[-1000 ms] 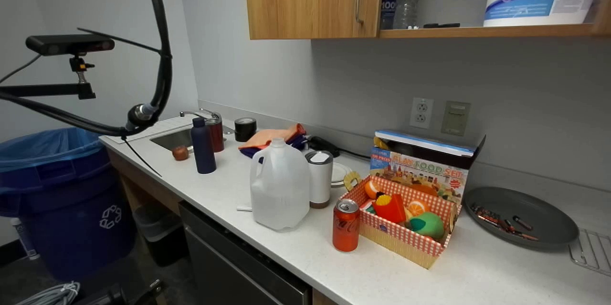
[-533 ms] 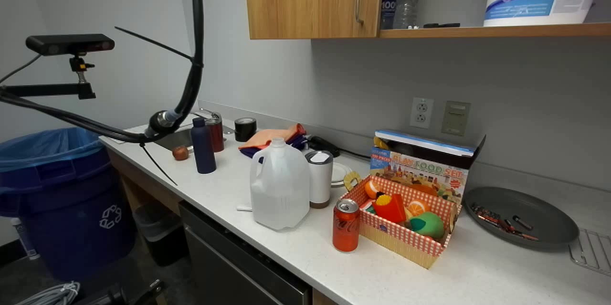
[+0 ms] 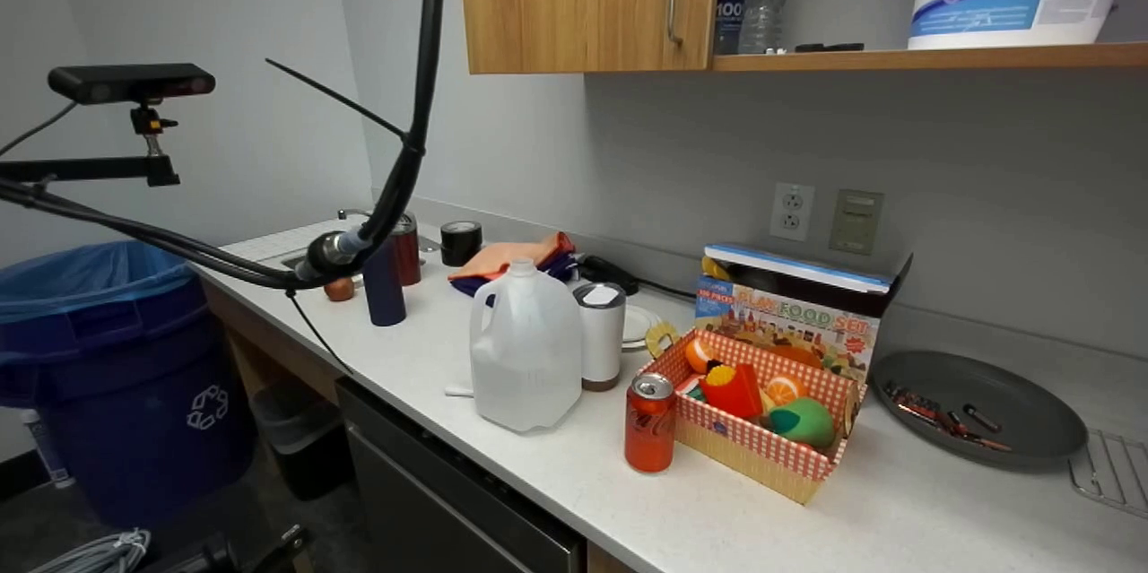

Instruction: Open the top right cabinet door

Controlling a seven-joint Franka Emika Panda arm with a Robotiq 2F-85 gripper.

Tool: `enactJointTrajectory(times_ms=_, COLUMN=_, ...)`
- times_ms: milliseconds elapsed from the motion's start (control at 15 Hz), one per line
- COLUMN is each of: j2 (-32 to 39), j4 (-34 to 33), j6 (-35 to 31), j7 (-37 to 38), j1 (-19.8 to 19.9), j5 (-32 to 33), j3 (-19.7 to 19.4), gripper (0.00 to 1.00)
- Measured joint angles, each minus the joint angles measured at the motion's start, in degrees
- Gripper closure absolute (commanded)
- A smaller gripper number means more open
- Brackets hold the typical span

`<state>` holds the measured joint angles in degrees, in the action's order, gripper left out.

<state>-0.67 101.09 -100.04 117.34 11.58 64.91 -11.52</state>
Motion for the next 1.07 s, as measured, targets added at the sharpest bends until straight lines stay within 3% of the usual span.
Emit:
enactJointTrajectory(times_ms=733, j2=4.1, j4=-5.8, j6=0.0, j7=2.0, j1=0.6, j5=0.0, j3=-1.1, gripper=0.00)
enactJointTrajectory(times_ms=1067, j2=2.6, j4=-8.3, j6=0.3, j7=-3.0, j1=0.7, j5=0.0, j3=-1.2, gripper=0.00)
